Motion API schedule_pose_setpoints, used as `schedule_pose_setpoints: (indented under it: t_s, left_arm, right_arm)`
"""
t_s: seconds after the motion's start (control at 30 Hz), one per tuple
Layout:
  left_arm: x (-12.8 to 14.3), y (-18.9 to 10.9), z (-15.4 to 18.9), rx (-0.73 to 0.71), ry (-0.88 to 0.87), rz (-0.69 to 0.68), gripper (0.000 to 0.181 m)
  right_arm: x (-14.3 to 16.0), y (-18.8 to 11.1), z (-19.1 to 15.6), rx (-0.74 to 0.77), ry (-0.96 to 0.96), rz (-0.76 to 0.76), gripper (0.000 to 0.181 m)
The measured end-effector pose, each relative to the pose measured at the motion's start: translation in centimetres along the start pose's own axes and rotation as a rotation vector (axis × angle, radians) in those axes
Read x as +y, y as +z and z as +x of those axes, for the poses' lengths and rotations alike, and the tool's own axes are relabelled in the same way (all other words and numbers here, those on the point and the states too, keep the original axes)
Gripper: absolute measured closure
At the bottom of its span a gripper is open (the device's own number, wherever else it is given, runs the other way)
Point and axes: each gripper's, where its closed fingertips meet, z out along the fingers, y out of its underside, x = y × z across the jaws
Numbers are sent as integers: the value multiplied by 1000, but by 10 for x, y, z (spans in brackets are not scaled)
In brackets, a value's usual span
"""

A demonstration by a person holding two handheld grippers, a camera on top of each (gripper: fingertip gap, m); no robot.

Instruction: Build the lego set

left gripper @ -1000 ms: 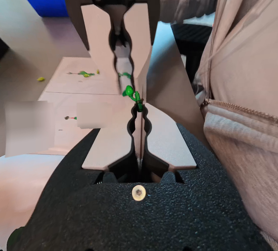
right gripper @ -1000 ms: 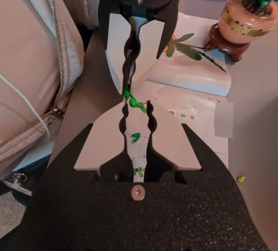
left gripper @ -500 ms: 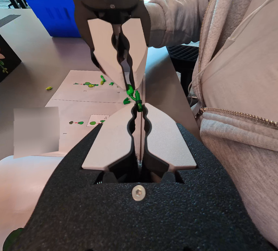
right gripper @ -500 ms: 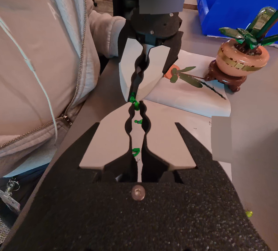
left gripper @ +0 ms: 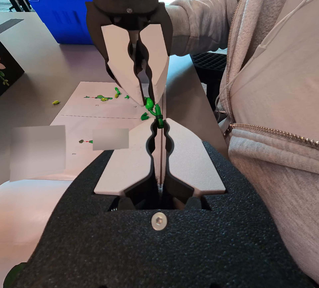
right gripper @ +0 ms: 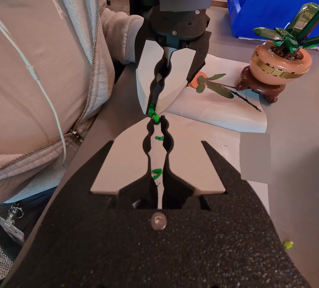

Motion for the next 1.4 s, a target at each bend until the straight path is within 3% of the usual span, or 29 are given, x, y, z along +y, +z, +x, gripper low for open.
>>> schedule_pose_setpoints:
  t_s: [0.27, 1.4]
  left_arm:
    - [-3, -3, 5, 5, 43, 26, 176]
    - [5, 2, 18, 65, 115, -40, 176]
  right_arm:
    - [-6, 2, -4, -4, 18, 108, 174]
    - [2, 9, -18, -106, 52, 93, 174]
